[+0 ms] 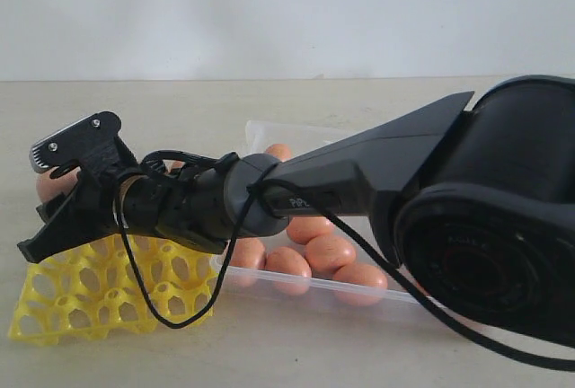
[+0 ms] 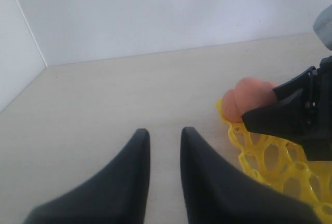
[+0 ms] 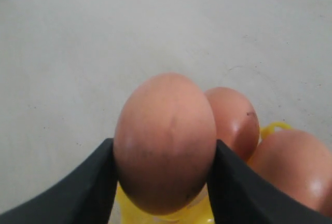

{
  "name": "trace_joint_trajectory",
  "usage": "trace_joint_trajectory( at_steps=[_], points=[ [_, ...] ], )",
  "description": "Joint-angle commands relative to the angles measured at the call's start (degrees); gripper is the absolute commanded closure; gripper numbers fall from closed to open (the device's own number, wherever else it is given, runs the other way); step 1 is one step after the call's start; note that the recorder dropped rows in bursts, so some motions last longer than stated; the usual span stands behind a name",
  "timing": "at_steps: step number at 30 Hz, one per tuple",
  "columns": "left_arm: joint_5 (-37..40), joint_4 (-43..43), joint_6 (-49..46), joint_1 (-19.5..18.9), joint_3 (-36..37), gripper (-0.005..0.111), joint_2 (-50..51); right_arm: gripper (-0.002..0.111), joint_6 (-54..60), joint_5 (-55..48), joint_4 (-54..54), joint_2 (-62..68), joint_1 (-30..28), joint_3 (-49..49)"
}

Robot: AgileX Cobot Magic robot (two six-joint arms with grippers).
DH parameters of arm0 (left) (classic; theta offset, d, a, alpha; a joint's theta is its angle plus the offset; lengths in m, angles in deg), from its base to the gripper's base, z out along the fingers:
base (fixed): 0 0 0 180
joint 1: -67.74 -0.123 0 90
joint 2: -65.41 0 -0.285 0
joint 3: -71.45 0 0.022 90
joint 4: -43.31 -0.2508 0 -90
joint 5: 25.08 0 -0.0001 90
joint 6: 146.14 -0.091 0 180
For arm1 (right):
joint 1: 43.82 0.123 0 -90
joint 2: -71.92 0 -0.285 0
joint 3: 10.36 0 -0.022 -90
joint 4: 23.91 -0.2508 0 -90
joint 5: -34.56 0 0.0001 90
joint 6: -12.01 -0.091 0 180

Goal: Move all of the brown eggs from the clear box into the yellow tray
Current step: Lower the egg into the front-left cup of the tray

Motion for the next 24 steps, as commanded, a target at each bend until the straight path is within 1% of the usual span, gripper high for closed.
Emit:
trace_joint_trajectory(
  at_steps=[1,24],
  points=[
    [-0.1,0.1,0.1,-0.1,0.2,0.085,-0.1,0.109,-0.9,-0.2,0.2,0.2,0.3,-1.0],
    [-0.1,0.1,0.1,-0.1,0.2,0.085,-0.1,0.109,-3.5,0.5,0.2,0.2,1.1,-1.0]
  ],
)
